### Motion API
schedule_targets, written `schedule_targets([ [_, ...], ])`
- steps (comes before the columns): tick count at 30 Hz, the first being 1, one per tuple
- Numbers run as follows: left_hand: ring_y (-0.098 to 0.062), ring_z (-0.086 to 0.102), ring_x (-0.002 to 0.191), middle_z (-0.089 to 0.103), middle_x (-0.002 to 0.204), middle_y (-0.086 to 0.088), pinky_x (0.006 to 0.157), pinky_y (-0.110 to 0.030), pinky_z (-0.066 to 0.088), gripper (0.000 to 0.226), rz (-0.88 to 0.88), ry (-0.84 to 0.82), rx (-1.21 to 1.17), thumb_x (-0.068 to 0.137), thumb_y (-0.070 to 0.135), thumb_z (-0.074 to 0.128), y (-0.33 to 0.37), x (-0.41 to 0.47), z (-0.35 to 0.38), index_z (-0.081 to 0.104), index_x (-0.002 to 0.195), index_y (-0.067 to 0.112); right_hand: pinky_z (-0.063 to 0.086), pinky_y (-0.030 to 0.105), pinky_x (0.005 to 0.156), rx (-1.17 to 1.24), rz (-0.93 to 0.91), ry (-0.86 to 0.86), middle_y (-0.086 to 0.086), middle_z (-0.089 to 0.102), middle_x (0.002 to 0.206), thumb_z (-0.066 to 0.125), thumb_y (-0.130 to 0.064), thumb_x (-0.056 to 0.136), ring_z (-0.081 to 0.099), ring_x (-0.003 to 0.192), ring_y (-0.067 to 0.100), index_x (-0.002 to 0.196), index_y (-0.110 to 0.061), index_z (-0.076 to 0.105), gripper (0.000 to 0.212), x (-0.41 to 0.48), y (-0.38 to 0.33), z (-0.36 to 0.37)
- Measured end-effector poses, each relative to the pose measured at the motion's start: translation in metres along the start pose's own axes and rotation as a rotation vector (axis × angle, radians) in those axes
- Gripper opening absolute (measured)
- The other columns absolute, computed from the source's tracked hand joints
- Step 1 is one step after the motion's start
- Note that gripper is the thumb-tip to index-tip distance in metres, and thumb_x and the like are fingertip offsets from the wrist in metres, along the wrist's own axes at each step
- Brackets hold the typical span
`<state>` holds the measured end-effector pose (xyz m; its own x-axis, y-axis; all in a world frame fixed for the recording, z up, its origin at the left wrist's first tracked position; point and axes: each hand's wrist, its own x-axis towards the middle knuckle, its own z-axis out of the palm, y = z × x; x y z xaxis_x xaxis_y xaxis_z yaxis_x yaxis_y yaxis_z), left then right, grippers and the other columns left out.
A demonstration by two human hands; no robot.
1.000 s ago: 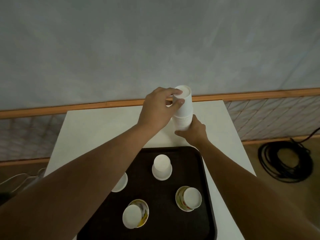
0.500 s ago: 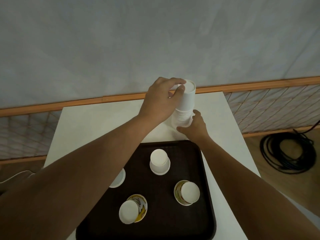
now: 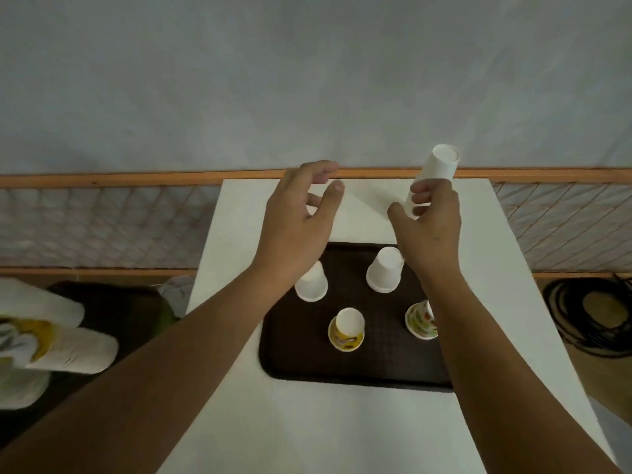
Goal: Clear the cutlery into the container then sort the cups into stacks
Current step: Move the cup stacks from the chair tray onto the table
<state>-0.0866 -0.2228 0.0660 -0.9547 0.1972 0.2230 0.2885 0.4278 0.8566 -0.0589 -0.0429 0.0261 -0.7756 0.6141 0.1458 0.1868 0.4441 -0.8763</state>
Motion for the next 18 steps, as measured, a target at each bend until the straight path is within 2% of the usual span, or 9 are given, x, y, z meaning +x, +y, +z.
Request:
schedule_targets([
  [4, 0.0, 0.061, 0.104, 0.058, 0.13, 0.014, 0.083, -0.013, 0.052, 0.033, -0.027, 0.036, 0.048, 0.102, 0.039, 0.057, -0.024, -0.052, -0.085, 0.058, 0.134, 0.036, 0.051, 0.021, 0.077, 0.052, -0.1, -0.137, -0.004, 0.057, 0.115, 0.072, -0.024, 0.087, 0.06, 0.097, 0.011, 0.116, -0.024, 0.054, 0.034, -0.076, -0.05, 0.054],
  [8, 0.001, 0.06, 0.111, 0.058, 0.132, 0.015, 0.089, -0.014, 0.052, 0.031, -0.052, 0.07, 0.107, 0.101, 0.038, 0.059, -0.061, -0.096, -0.169, 0.058, 0.133, 0.038, 0.05, 0.012, 0.074, 0.083, -0.135, -0.354, -0.006, 0.059, 0.114, 0.073, -0.02, 0.089, 0.062, 0.096, 0.008, 0.118, -0.024, 0.056, 0.034, -0.153, -0.075, 0.125],
  [13, -0.002, 0.059, 0.105, 0.059, 0.123, 0.009, 0.088, -0.022, 0.052, 0.031, -0.033, 0.178, 0.356, 0.097, 0.029, 0.063, -0.109, -0.136, -0.26, 0.064, 0.128, 0.029, 0.056, 0.032, 0.085, 0.105, -0.122, -0.593, -0.003, 0.06, 0.116, 0.073, -0.018, 0.087, 0.06, 0.098, 0.012, 0.123, -0.02, 0.056, 0.039, -0.234, -0.091, 0.208],
  [15, -0.013, 0.06, 0.108, 0.059, 0.123, 0.004, 0.09, -0.026, 0.049, 0.032, -0.028, 0.19, 0.485, 0.094, 0.028, 0.066, -0.13, -0.147, -0.291, 0.065, 0.126, 0.026, 0.055, 0.033, 0.087, 0.079, -0.105, -0.687, -0.003, 0.061, 0.119, 0.075, -0.023, 0.086, 0.06, 0.103, 0.014, 0.127, -0.02, 0.055, 0.045, -0.258, -0.093, 0.24],
  [18, -0.024, 0.059, 0.108, 0.059, 0.124, -0.002, 0.093, -0.037, 0.051, 0.036, -0.074, 0.188, 0.656, 0.09, 0.027, 0.069, -0.161, -0.157, -0.329, 0.065, 0.126, 0.025, 0.045, 0.023, 0.089, 0.001, -0.042, -0.836, -0.001, 0.056, 0.134, 0.078, -0.02, 0.085, 0.057, 0.121, 0.017, 0.14, -0.02, 0.047, 0.063, -0.288, -0.091, 0.285],
])
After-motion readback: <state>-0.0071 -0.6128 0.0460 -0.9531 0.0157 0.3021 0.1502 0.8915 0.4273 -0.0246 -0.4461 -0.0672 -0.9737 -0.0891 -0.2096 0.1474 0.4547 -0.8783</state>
